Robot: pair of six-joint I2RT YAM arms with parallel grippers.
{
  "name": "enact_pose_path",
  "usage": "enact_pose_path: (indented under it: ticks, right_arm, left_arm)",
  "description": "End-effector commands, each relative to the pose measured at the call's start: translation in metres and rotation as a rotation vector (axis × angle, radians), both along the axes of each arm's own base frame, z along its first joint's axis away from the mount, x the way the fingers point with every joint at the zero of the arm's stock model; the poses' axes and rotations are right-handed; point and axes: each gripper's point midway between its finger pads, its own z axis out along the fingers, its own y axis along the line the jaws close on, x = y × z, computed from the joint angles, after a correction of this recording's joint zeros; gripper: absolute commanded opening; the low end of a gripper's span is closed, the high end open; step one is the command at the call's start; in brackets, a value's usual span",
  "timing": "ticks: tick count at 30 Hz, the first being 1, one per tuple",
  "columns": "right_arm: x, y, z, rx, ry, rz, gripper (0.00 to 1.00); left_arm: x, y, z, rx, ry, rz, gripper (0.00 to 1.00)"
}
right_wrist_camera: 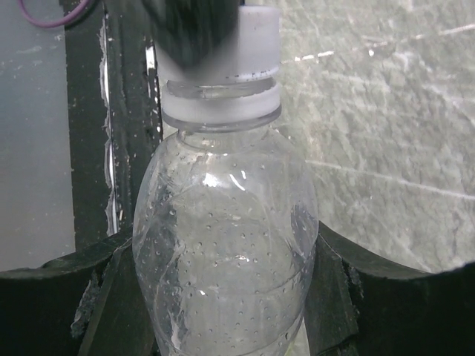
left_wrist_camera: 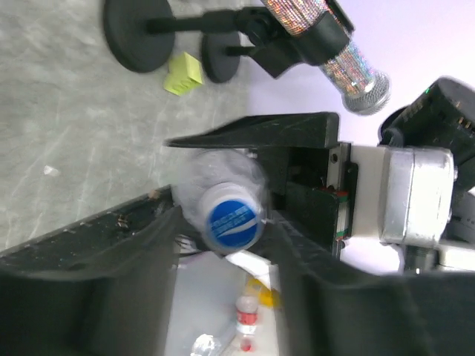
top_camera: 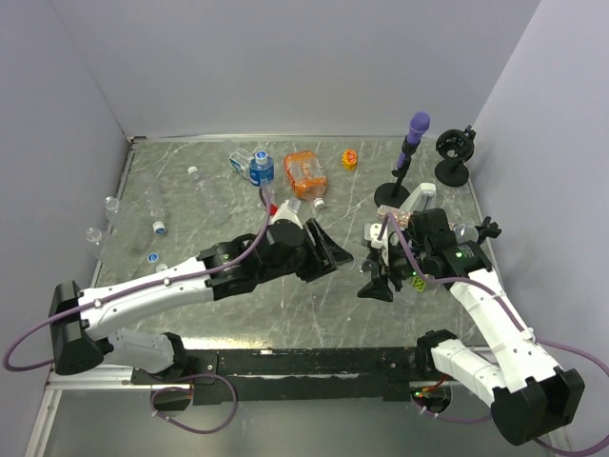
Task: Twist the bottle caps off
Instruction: Unscrew the bottle cap from the plastic bottle.
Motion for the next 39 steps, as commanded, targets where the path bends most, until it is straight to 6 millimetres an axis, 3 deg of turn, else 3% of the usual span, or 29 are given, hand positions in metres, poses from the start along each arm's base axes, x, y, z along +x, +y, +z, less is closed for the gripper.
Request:
enact_pose_path:
  ticks: [1, 2, 6, 10, 12, 15, 19, 23, 28, 33, 39]
  right_arm:
    - [-0.008, -0.002, 0.000, 0.015, 0.004, 0.024, 0.09]
    - [-0.009, -0.001, 0.000, 0.018, 0.007, 0.032, 0.09]
    - [-0.016, 0.002, 0.001, 0.043, 0.013, 0.086, 0.09]
    - [-0.025, 0.006, -0.005, 0.095, 0.047, 0.147, 0.09]
    - [-0.027, 0.007, -0.005, 0.099, 0.058, 0.173, 0.10]
    - [-0.033, 0.007, -0.006, 0.108, 0.086, 0.205, 0.10]
    - [-0.039, 0.006, -0.011, 0.105, 0.093, 0.226, 0.10]
    - [-0.039, 0.005, -0.014, 0.099, 0.099, 0.225, 0.10]
    - [-0.039, 0.005, -0.015, 0.098, 0.107, 0.231, 0.10]
    - [-0.039, 0.005, -0.015, 0.096, 0.099, 0.227, 0.10]
    - [-0.038, 0.004, -0.016, 0.089, 0.105, 0.224, 0.10]
  left_arm:
    - [0.004, 0.030, 0.041, -0.063, -0.180, 0.006, 0.92]
    - [0.000, 0.034, 0.049, -0.080, -0.220, -0.014, 0.99]
    - [-0.013, 0.058, 0.058, -0.039, -0.407, -0.112, 0.97]
    - [-0.054, 0.072, 0.054, 0.009, -0.730, -0.441, 0.96]
    - [-0.073, 0.075, 0.042, 0.013, -0.875, -0.591, 0.97]
    - [-0.078, 0.073, 0.036, 0.040, -1.110, -0.697, 0.97]
    - [-0.062, 0.056, 0.035, 0.111, -1.349, -0.729, 0.97]
    - [-0.048, 0.030, 0.032, 0.162, -1.421, -0.782, 0.99]
    - [-0.040, 0.009, 0.025, 0.173, -1.435, -0.830, 0.91]
    - [-0.038, -0.001, 0.021, 0.160, -1.414, -0.842, 0.75]
    - [-0.043, -0.007, 0.015, 0.122, -1.389, -0.879, 0.65]
